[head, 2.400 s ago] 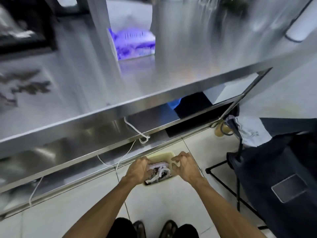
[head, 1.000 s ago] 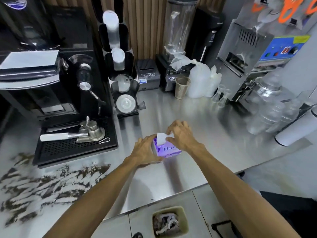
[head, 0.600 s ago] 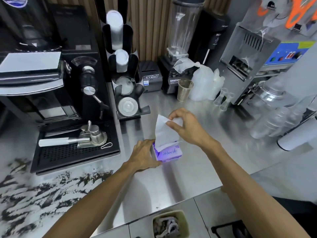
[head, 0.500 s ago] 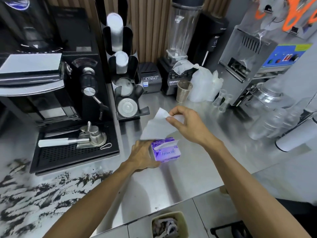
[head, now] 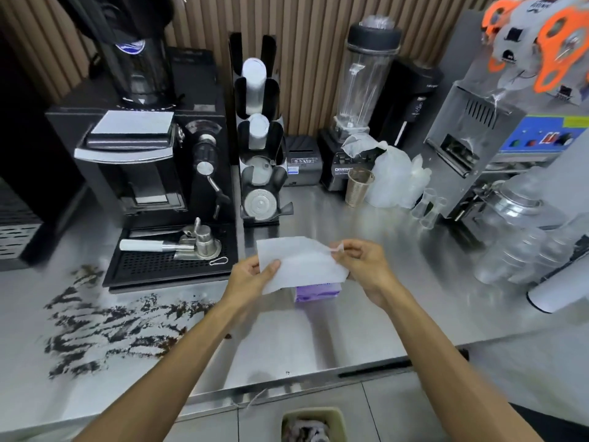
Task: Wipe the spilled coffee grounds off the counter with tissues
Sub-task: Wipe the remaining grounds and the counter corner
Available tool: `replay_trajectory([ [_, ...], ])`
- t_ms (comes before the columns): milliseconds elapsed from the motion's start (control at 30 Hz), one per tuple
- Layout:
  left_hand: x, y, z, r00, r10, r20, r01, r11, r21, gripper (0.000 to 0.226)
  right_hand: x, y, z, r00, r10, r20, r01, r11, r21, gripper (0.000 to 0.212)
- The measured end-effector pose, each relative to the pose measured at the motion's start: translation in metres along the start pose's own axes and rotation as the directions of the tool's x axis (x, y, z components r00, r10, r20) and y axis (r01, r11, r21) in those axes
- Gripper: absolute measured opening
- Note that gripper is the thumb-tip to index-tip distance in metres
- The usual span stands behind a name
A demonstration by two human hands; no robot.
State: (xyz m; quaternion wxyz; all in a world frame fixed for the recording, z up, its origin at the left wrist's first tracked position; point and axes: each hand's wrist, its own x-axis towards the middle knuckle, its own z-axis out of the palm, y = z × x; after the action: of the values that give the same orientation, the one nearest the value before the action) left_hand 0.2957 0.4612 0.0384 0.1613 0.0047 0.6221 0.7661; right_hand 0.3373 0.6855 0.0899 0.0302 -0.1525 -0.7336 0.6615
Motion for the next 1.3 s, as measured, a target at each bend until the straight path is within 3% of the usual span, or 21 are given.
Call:
replay_trajectory([
  [133,-0.021,-0.01,-0.009,0.999,-0.028,-0.018,0.031,0.984,0.173,0.034,-0.017,0.017,-0.006,0.993,0.108,0.056,-0.111,0.993,0.047,0.013],
  [267,-0.046,-0.01,-0.006,0.986,-0.144,-0.084,0.148,0.988,0.047,0.017,-0.03,0.025,-0.005,0.949,0.254,0.186,-0.282,0.948,0.145,0.021],
  [333,-0.055,-0.014,-0.011,0.986,-0.152,-0.072,0.154,0.988,0.029,0.02,-0.036,0.029,-0.004,0.931,0.277,0.237,-0.323,0.929,0.182,0.024],
  [433,-0.065,-0.021,-0.02,0.993,-0.085,-0.083,0.101,0.973,0.209,0.015,-0.042,0.043,-0.003,0.931,0.22,0.291,-0.269,0.953,0.14,0.023],
  [600,-0.085,-0.026,-0.026,0.991,0.006,-0.137,0.028,0.969,0.245,0.022,-0.042,0.059,0.0,0.947,0.177,0.268,-0.207,0.975,0.086,0.022],
  [733,-0.097,-0.035,-0.024,0.981,0.046,-0.189,0.034,0.916,0.4,0.021,-0.045,0.065,0.01,0.964,0.161,0.212,-0.18,0.981,0.072,0.017],
  [833,-0.099,-0.045,-0.026,0.975,0.084,-0.206,0.027,0.873,0.488,0.015,-0.049,0.069,0.011,0.948,0.129,0.291,-0.156,0.985,0.072,0.01],
  [967,-0.103,-0.053,-0.032,0.976,0.157,-0.148,-0.038,0.799,0.6,0.016,-0.047,0.079,0.01,0.931,0.07,0.358,0.008,0.977,-0.213,0.021],
  [1133,-0.115,-0.08,-0.032,0.972,0.235,-0.006,-0.123,0.53,0.839,0.023,-0.049,0.102,0.014,0.896,-0.076,0.438,0.294,0.84,-0.456,0.016],
  [1200,-0.124,-0.094,-0.026,0.961,0.259,0.095,-0.203,0.431,0.879,0.023,-0.052,0.118,0.011,0.846,-0.169,0.506,0.45,0.735,-0.506,0.02],
  [1300,-0.139,-0.119,-0.019,0.932,0.294,0.213,-0.31,0.336,0.89,0.018,-0.055,0.145,0.0,0.716,-0.328,0.616,0.687,0.484,-0.542,0.022],
])
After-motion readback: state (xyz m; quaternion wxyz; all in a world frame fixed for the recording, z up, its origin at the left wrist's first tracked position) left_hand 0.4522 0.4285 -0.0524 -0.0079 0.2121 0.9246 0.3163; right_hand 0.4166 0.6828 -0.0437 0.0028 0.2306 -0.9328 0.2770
